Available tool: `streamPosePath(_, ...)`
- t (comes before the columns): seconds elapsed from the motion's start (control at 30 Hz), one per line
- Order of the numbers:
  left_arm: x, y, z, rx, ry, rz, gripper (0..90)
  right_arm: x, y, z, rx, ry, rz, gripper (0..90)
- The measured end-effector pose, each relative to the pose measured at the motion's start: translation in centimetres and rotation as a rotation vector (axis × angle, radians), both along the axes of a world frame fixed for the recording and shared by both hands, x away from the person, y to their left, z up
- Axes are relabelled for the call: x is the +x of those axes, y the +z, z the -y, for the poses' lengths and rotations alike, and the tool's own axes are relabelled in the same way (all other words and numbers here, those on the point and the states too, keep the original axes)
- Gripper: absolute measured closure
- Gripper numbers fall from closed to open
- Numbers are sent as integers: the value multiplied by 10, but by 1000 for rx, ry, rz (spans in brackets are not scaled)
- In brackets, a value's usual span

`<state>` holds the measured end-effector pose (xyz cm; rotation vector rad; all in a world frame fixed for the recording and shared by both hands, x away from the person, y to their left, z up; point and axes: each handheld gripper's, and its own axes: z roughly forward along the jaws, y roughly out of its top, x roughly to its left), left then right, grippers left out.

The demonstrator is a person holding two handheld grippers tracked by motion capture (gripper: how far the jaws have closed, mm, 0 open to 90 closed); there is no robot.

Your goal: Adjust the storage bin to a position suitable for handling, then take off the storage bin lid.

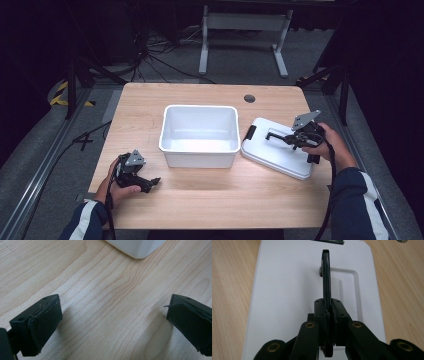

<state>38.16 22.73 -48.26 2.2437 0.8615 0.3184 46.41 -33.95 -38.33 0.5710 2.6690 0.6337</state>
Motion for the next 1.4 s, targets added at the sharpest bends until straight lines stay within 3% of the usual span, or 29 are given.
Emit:
streamPosePath(0.4,0,0,0,-2,-1,0,4,0,-3,3,32,-38,8,815)
streamPosePath(0.67,0,0,0,1,-5,3,6,-6,3,1,81,-54,10,690)
streamPosePath(0.83,0,0,0,2,-1,-2,6,-13,7,-3,104,-47,-14,590)
streamPosePath(0.97,1,0,0,2,-3,3,4,-23,13,-4,116,-86,11,510)
streamPosePath(1.1,0,0,0,2,-4,0,5,-33,18,0,125,-160,59,465)
streamPosePath(1.4,0,0,0,0,-5,0,5,-60,9,14,196,-228,89,453)
